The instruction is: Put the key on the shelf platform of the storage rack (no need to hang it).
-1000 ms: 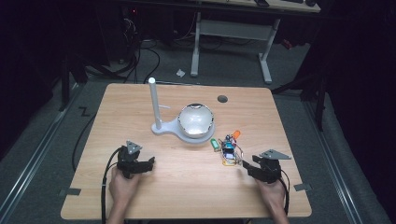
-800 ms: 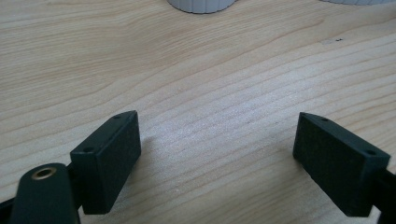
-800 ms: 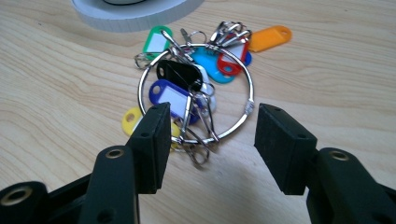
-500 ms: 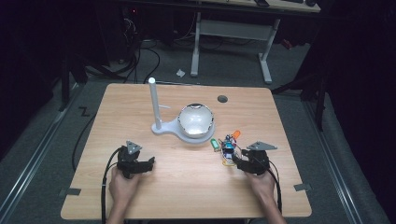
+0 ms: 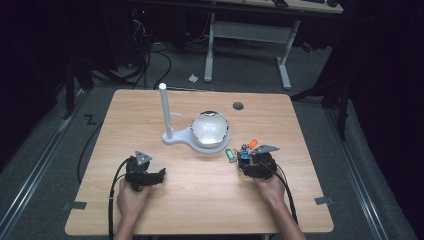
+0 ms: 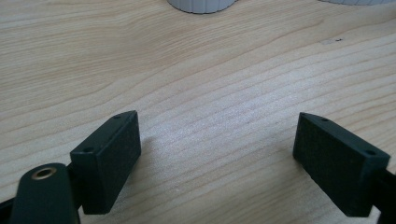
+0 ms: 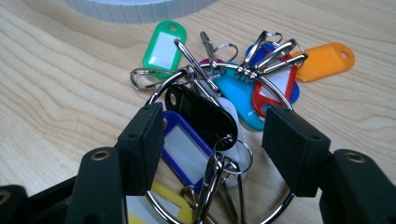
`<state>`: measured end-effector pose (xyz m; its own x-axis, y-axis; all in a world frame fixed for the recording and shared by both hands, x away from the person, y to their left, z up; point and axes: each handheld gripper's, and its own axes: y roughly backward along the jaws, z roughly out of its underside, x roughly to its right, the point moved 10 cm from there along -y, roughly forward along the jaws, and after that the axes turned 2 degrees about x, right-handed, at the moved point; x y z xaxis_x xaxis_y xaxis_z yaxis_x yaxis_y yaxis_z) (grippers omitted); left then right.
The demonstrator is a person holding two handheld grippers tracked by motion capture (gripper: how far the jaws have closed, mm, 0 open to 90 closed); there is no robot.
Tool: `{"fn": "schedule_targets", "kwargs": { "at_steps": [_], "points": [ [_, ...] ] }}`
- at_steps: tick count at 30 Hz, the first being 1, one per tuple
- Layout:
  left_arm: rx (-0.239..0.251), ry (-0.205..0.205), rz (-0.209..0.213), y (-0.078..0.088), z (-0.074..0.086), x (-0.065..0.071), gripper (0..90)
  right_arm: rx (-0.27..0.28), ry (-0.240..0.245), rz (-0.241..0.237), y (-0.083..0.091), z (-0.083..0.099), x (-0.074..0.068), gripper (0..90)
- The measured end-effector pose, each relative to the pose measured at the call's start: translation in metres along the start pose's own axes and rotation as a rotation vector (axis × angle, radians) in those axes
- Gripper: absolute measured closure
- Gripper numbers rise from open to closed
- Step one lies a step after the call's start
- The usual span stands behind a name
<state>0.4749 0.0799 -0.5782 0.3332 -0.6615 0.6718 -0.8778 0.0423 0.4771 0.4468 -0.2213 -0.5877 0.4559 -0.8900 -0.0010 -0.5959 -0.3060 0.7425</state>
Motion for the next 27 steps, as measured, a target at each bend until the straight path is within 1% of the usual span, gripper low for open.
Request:
{"fn": "schedule_targets", "kwargs": {
  "at_steps": [2,4,5,8,9,11,13,14,15,16,20,23,25,26,27],
  "points": [
    [0.0,0.0,0.0,0.0,0.0,0.0,15.4,0.006,-0.008,0.005,-0.002,0.0,0.001,39.2],
    [0.0,-0.001,0.0,0.0,0.0,0.0,15.4,0.007,-0.032,-0.016,-0.003,0.001,0.002,40.1],
    [0.001,0.004,-0.001,0.0,0.0,0.0,15.4,0.009,-0.034,-0.02,-0.003,0.001,0.002,40.9],
    [0.001,0.003,0.0,0.0,0.0,0.0,15.4,0.016,-0.013,-0.044,-0.003,0.0,0.0,49.5],
    [0.001,0.002,0.0,0.0,0.0,0.0,15.4,0.017,-0.011,-0.043,-0.003,0.0,-0.001,50.7],
    [0.001,0.002,0.0,0.0,0.0,0.0,15.4,0.02,-0.015,-0.067,-0.002,-0.001,-0.002,58.7],
    [0.001,0.002,-0.001,0.0,0.0,0.0,15.4,0.026,-0.022,-0.084,-0.001,-0.001,-0.001,64.4],
    [0.001,0.003,-0.001,0.0,0.0,0.0,15.4,0.03,-0.024,-0.087,-0.001,-0.001,-0.001,66.7],
    [0.001,0.003,-0.001,0.0,0.0,0.0,15.4,0.035,-0.015,-0.083,0.0,-0.001,0.0,68.9],
    [0.001,0.002,-0.001,0.0,0.0,0.0,15.4,0.04,-0.006,-0.081,0.001,-0.002,0.0,74.0],
    [0.001,0.002,-0.001,0.0,0.0,0.0,15.4,0.039,0.026,-0.064,0.003,-0.002,-0.001,75.6],
    [0.001,0.002,-0.001,0.0,0.0,0.0,15.4,0.046,0.035,-0.072,0.004,-0.002,-0.002,76.4],
    [0.001,0.004,-0.001,0.0,0.0,0.0,15.4,0.054,0.039,-0.074,0.005,-0.002,0.0,78.6],
    [0.001,0.005,-0.001,0.0,0.0,0.0,15.4,0.062,0.04,-0.073,0.006,-0.003,0.0,83.6],
    [0.001,0.003,-0.001,0.0,0.0,0.0,15.4,0.076,0.033,-0.081,0.008,-0.004,0.0,83.9]
  ]
}}
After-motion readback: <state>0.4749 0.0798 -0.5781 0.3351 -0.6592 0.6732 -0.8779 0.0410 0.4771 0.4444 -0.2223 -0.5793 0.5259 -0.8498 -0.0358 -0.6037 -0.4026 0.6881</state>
